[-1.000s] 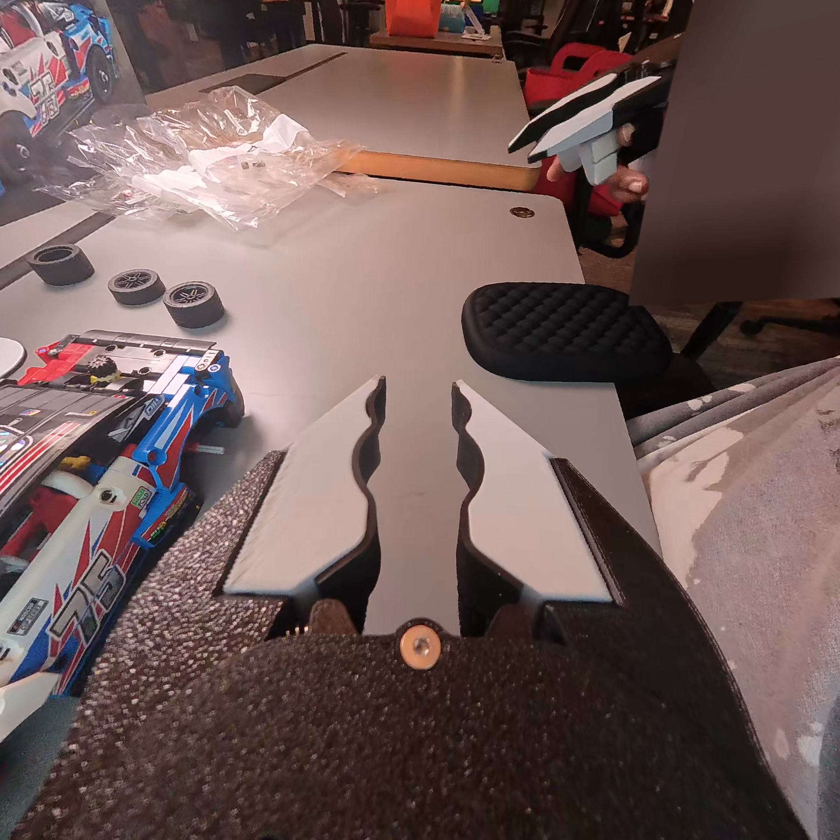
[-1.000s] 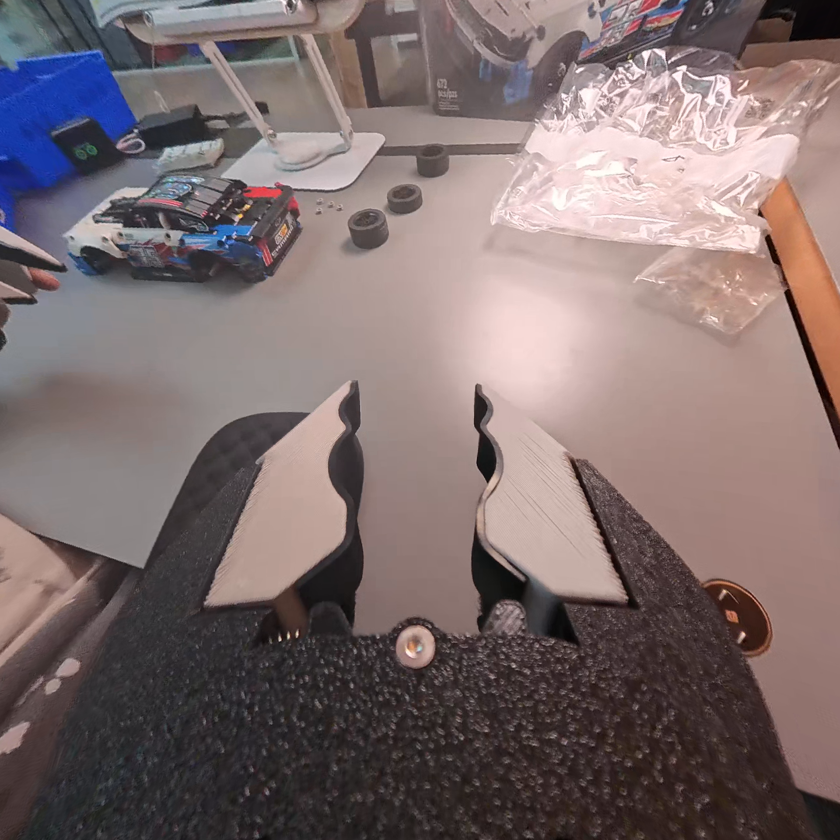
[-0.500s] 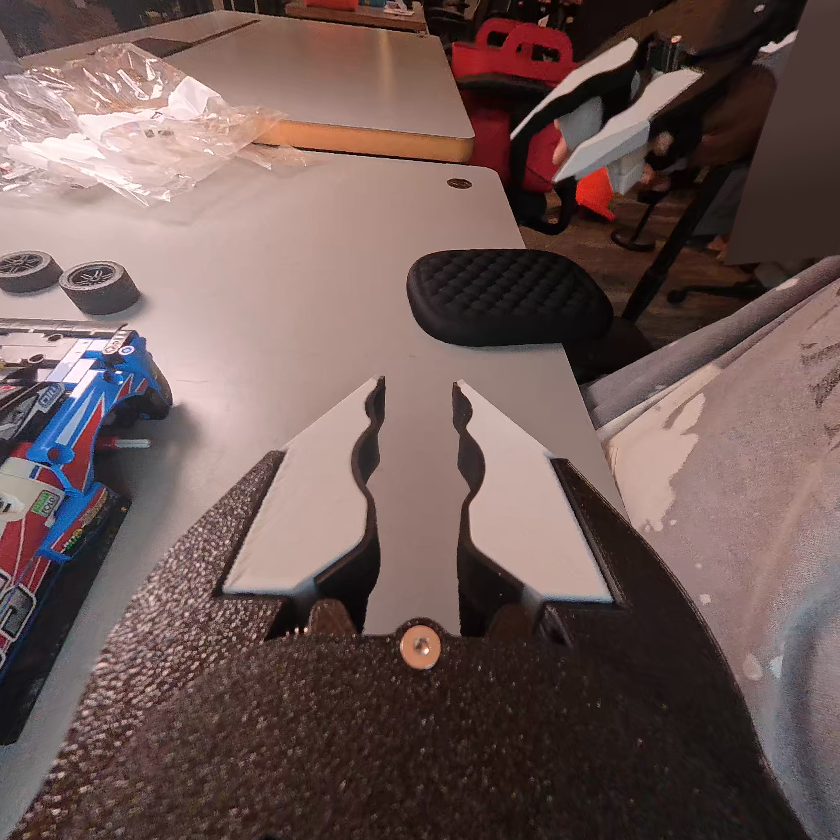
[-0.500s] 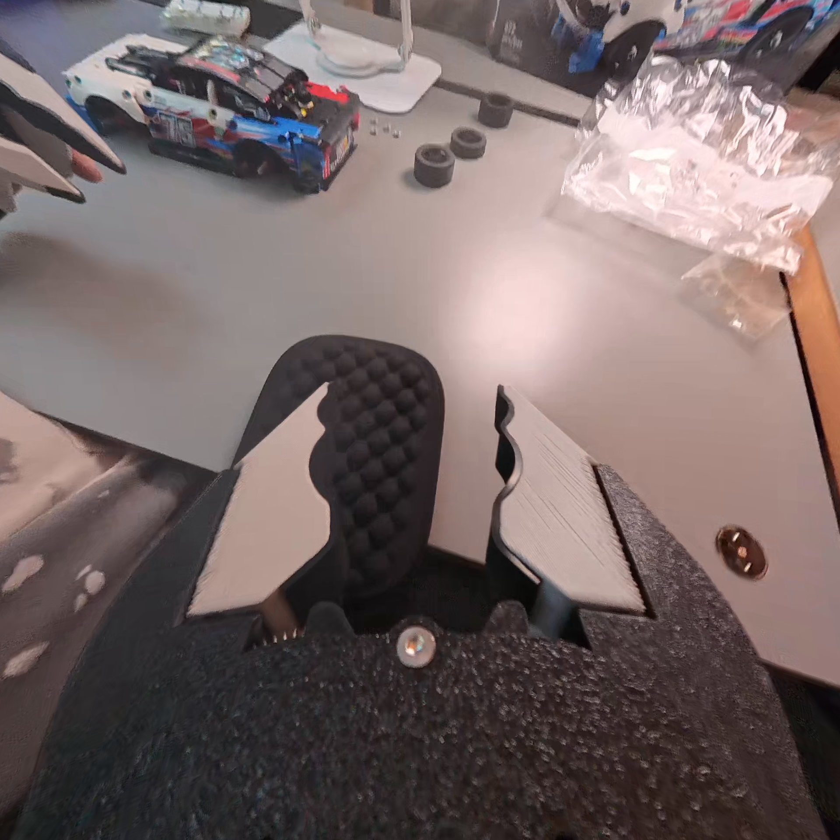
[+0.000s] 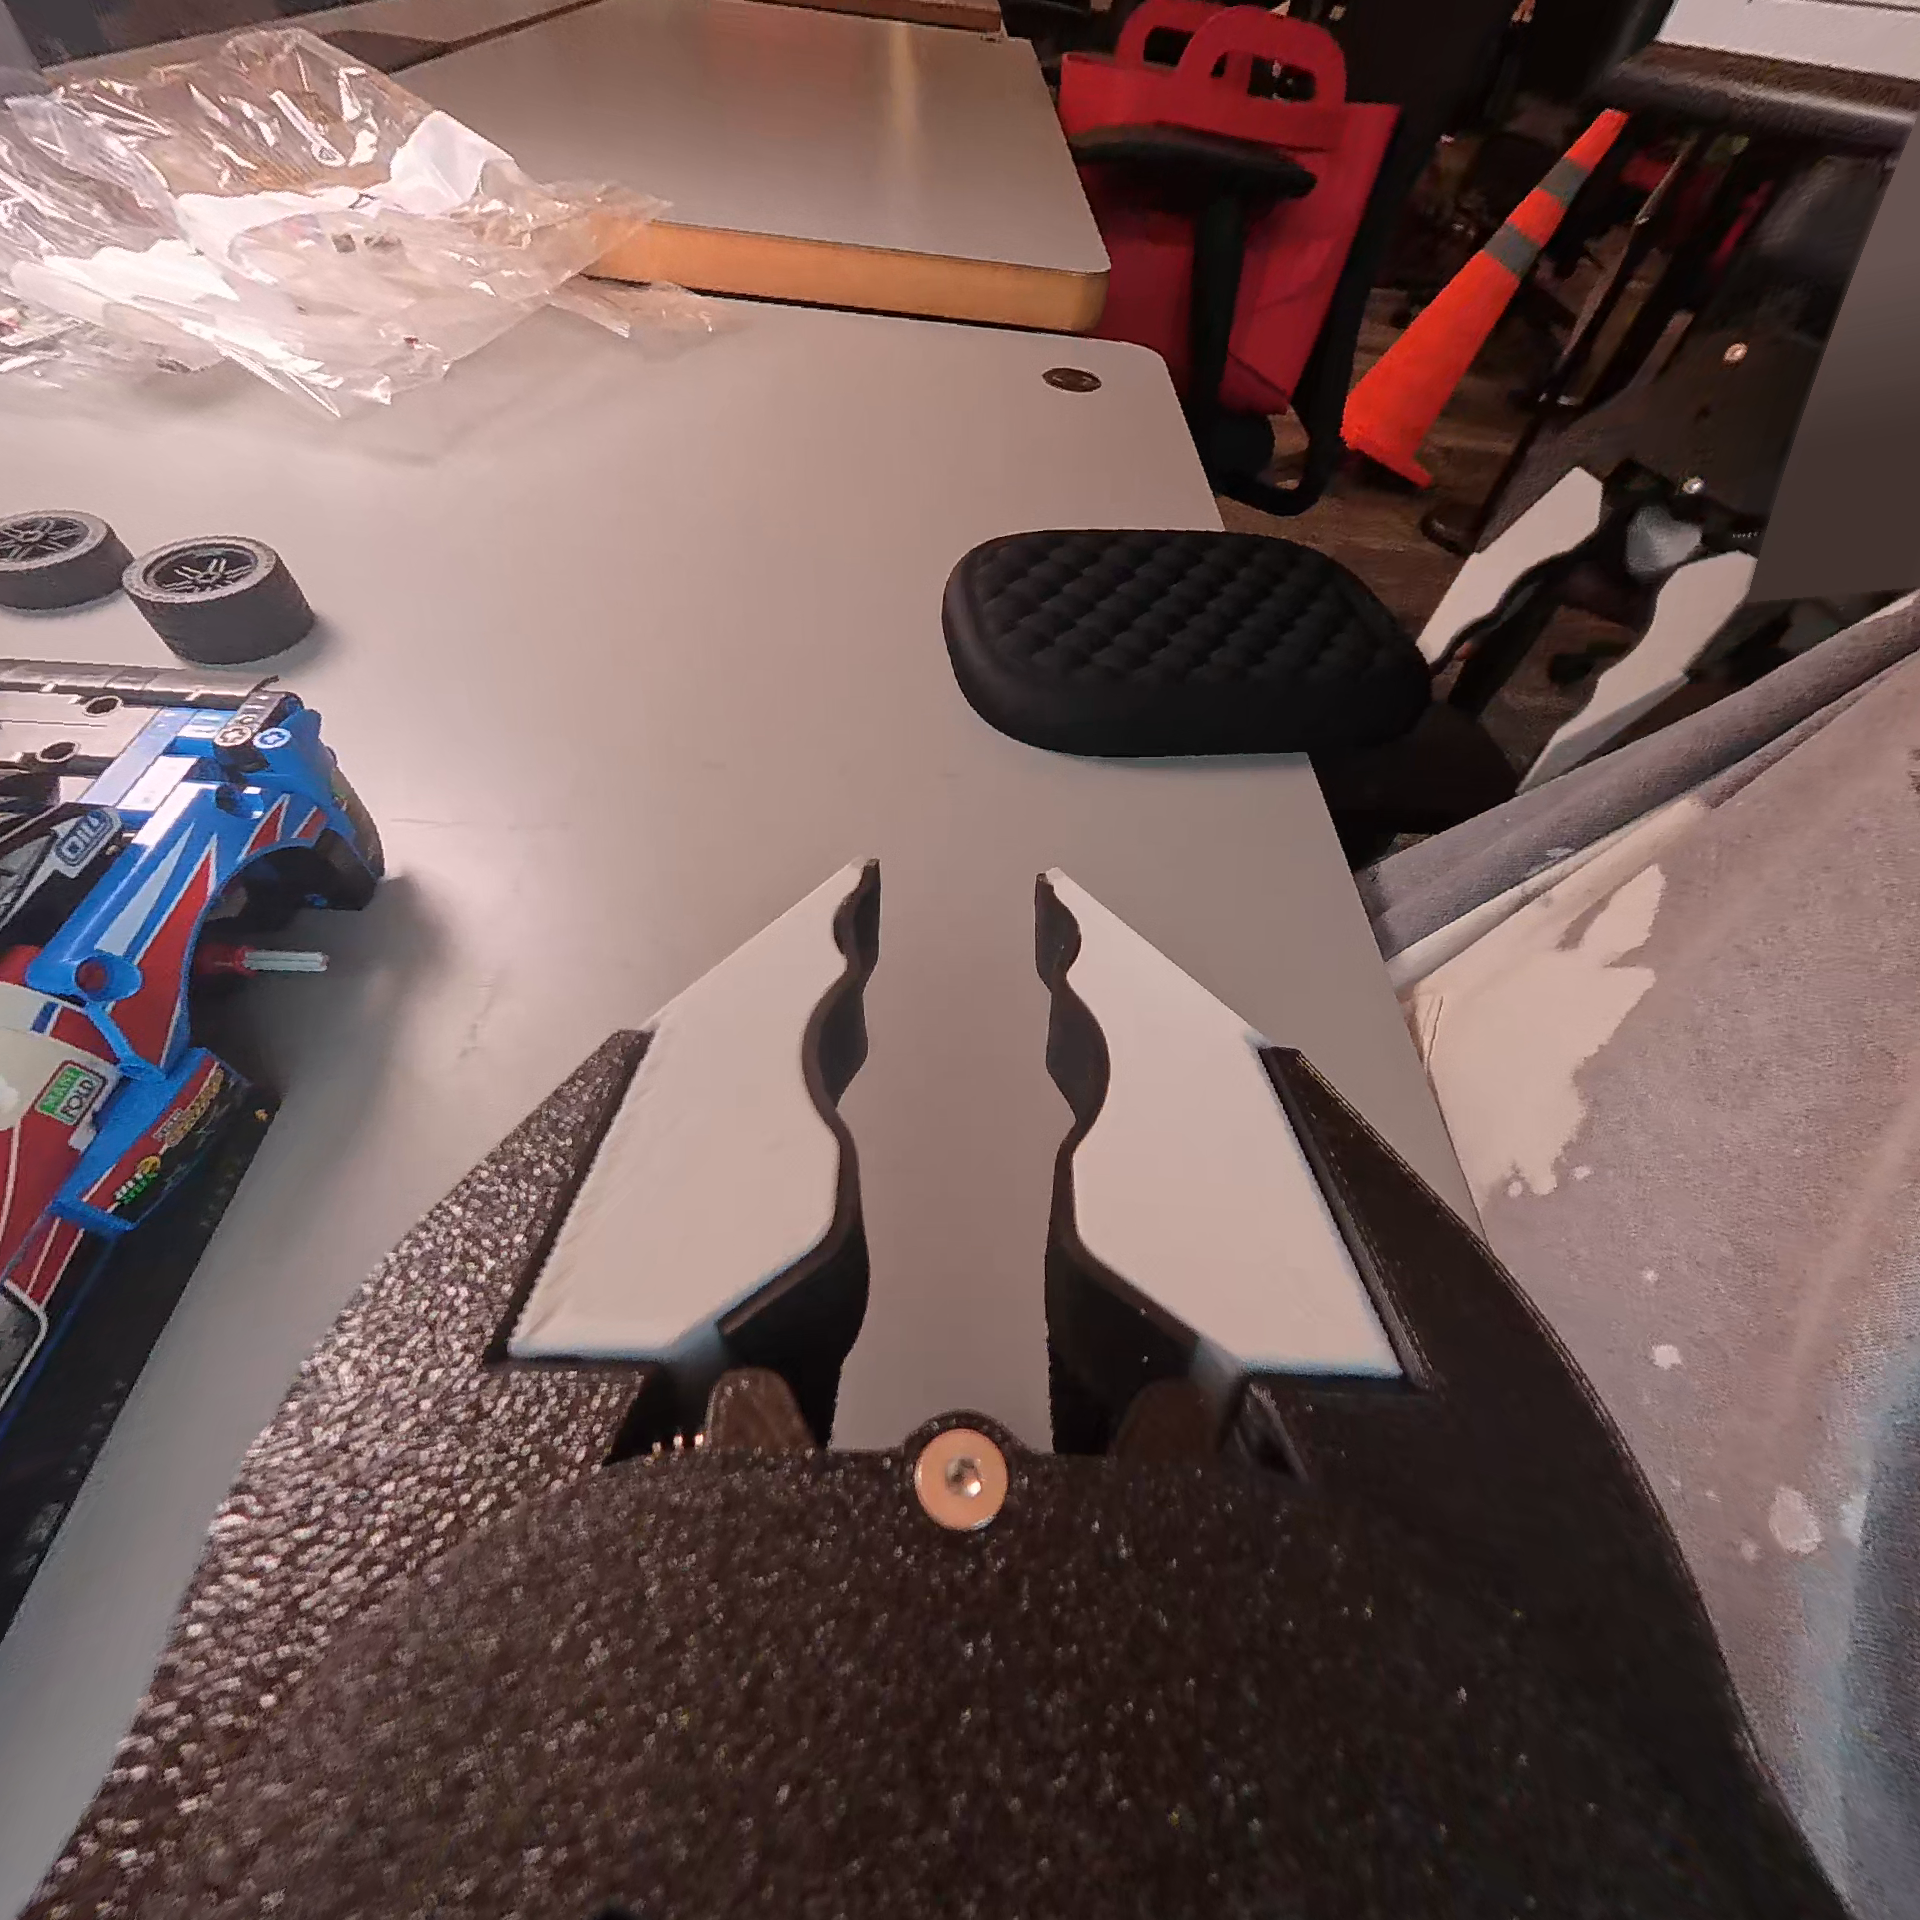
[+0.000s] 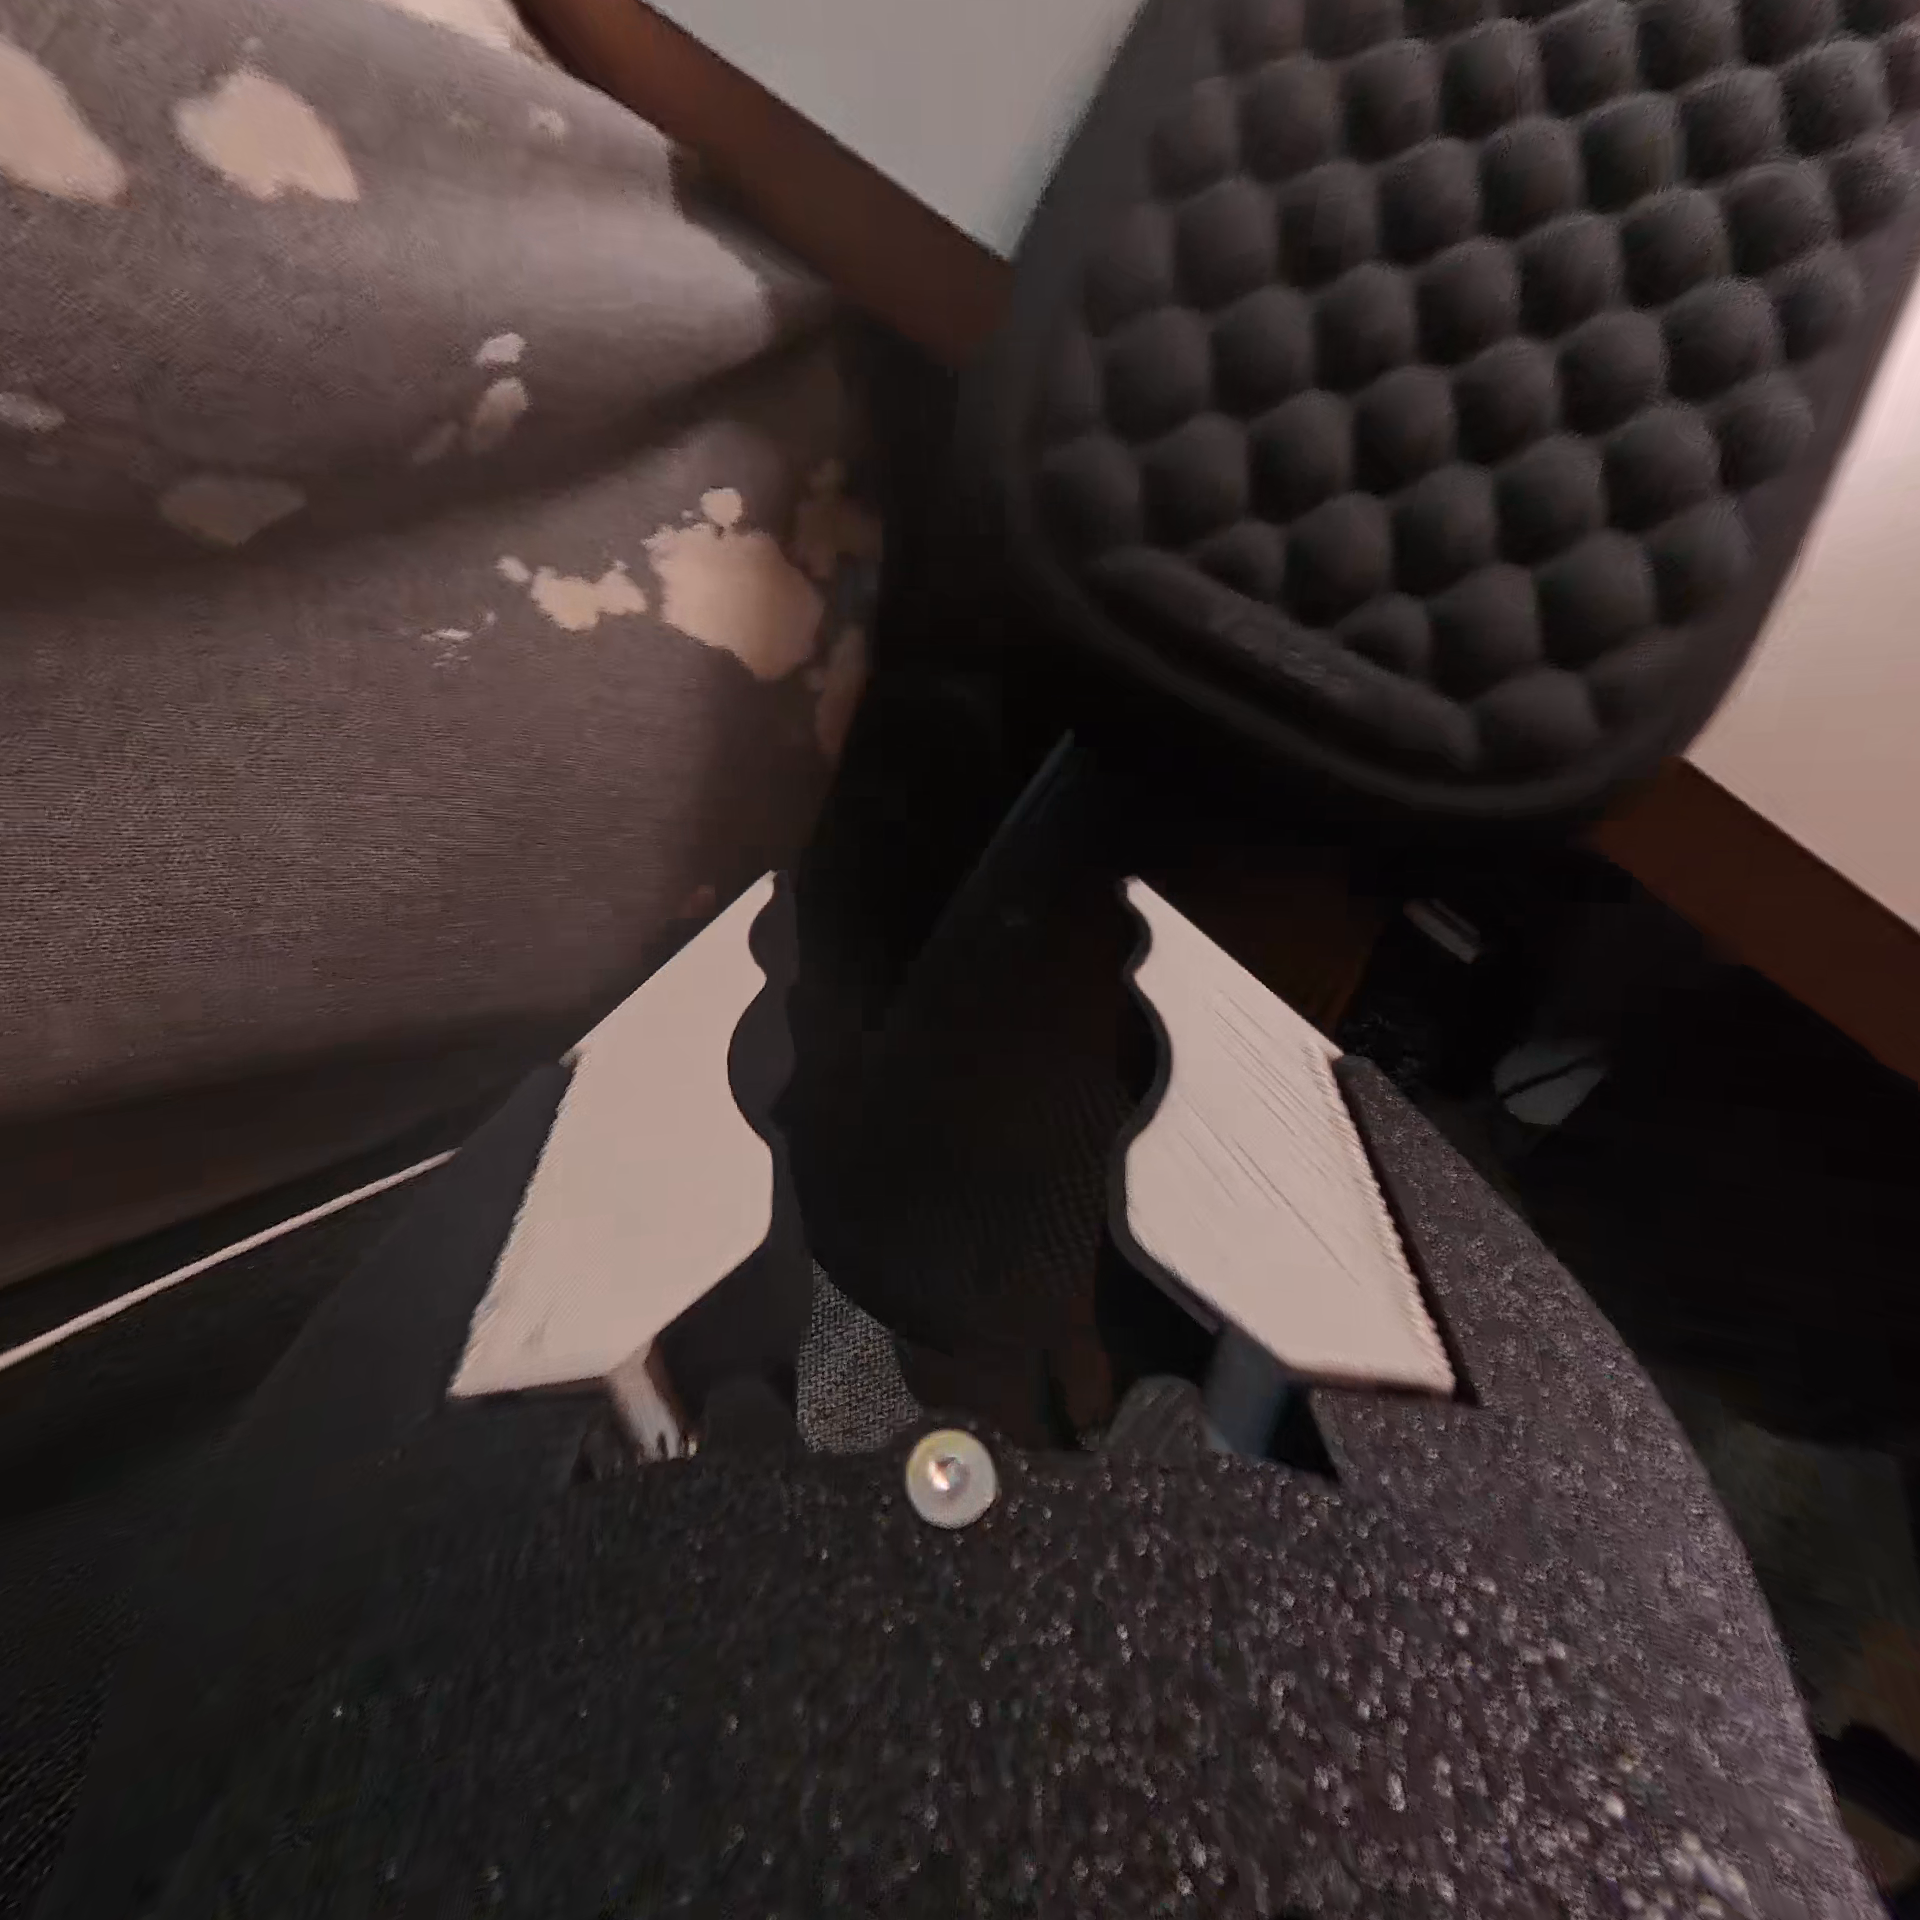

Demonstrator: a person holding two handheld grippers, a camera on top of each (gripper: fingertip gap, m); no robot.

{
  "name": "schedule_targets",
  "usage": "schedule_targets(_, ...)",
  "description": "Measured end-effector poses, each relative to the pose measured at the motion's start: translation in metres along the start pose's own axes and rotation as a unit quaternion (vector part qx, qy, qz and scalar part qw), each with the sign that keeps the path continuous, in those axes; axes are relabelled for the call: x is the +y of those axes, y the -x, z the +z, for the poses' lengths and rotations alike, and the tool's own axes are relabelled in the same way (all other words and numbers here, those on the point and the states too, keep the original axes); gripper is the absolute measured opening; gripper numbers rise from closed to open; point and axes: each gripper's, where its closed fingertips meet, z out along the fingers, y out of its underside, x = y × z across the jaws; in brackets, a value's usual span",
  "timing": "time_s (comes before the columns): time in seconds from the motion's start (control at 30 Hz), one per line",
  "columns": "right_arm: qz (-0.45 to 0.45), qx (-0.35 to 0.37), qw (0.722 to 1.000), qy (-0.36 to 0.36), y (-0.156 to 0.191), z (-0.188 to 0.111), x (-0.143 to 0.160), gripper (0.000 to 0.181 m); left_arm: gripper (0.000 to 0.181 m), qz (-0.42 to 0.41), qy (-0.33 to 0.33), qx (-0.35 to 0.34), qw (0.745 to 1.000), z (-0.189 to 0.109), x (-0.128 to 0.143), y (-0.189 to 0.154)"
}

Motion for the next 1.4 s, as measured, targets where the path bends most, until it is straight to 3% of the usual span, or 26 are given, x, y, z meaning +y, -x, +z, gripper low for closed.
schedule_targets(0.33,-0.159,0.025,0.986,0.034,0.004,0.057,0.001,0.062,0.028,-0.01,-0.004,0.002,1.0,-0.001,0.0,0.002)
schedule_targets(0.6,-0.318,0.073,0.945,0.038,0.004,0.077,-0.01,0.033,0.028,-0.007,-0.007,-0.001,1.0,-0.003,-0.001,0.004)
schedule_targets(0.67,-0.29,0.066,0.953,0.058,0.0,0.079,-0.008,0.025,0.028,-0.006,-0.008,-0.003,1.0,-0.005,-0.001,0.004)
schedule_targets(0.73,-0.314,0.069,0.945,0.063,-0.001,0.078,-0.006,0.024,0.027,-0.005,-0.009,-0.005,1.0,-0.007,0.0,0.004)
schedule_targets(0.87,-0.299,0.061,0.95,0.065,-0.002,0.072,-0.007,0.029,0.027,-0.005,-0.01,-0.005,1.0,-0.007,-0.002,0.004)
schedule_targets(0.97,-0.286,0.041,0.955,0.065,0.0,0.058,-0.005,0.022,0.027,-0.003,-0.01,-0.004,1.0,-0.007,-0.002,0.003)
schedule_targets(1.0,-0.28,0.043,0.957,0.067,-0.002,0.051,-0.006,0.0,0.027,-0.004,-0.01,-0.002,1.0,-0.007,-0.002,0.003)
schedule_targets(1.13,-0.209,0.002,0.975,0.078,-0.004,0.027,-0.005,0.0,0.027,-0.003,-0.013,0.006,1.0,-0.005,-0.004,-0.001)
schedule_targets(1.3,-0.218,0.015,0.972,0.091,0.0,0.045,0.001,0.0,0.027,0.007,-0.008,0.004,1.0,-0.006,0.001,-0.003)
schedule_targets(1.4,-0.193,0.013,0.979,0.067,-0.005,0.036,-0.005,0.0,0.027,0.001,-0.009,0.006,1.0,-0.006,0.001,-0.003)
